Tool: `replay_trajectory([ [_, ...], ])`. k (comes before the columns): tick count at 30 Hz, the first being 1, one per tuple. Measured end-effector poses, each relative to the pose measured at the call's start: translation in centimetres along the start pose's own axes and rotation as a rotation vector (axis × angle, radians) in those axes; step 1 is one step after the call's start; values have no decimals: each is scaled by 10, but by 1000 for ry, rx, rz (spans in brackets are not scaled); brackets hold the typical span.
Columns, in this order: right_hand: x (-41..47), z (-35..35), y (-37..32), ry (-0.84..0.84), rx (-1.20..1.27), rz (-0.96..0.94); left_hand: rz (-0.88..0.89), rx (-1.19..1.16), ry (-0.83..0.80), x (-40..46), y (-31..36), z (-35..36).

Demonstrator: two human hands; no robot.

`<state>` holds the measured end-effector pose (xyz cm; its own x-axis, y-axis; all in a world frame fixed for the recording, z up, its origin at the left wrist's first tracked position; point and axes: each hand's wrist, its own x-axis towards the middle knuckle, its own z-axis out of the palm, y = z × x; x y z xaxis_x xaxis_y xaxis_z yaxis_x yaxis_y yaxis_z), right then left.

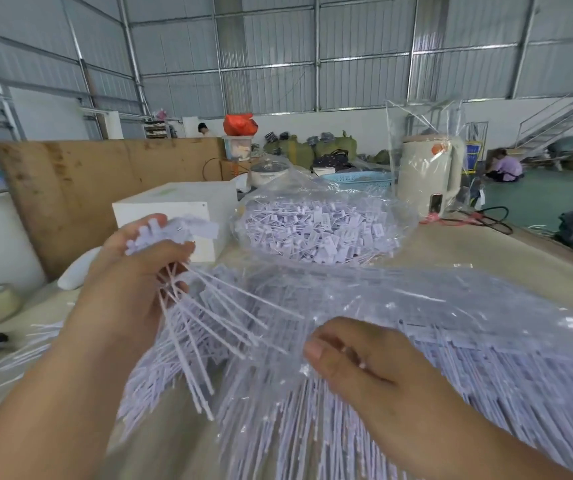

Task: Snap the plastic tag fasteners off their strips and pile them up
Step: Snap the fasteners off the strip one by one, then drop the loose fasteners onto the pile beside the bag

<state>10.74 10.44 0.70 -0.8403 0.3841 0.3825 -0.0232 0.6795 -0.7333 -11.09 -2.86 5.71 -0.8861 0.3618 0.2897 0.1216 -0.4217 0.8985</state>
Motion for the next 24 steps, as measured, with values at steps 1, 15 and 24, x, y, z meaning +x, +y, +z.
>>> replay_trajectory([
  [1,1,-1,2,49,-30,-33,16,76,-19,8,-1,-6],
  [15,-1,3,15,66,-320,-149,449,1479,-25,33,-62,-14],
  [24,7,-12,14,176,-500,-34,418,1407,131,11,-45,-11],
])
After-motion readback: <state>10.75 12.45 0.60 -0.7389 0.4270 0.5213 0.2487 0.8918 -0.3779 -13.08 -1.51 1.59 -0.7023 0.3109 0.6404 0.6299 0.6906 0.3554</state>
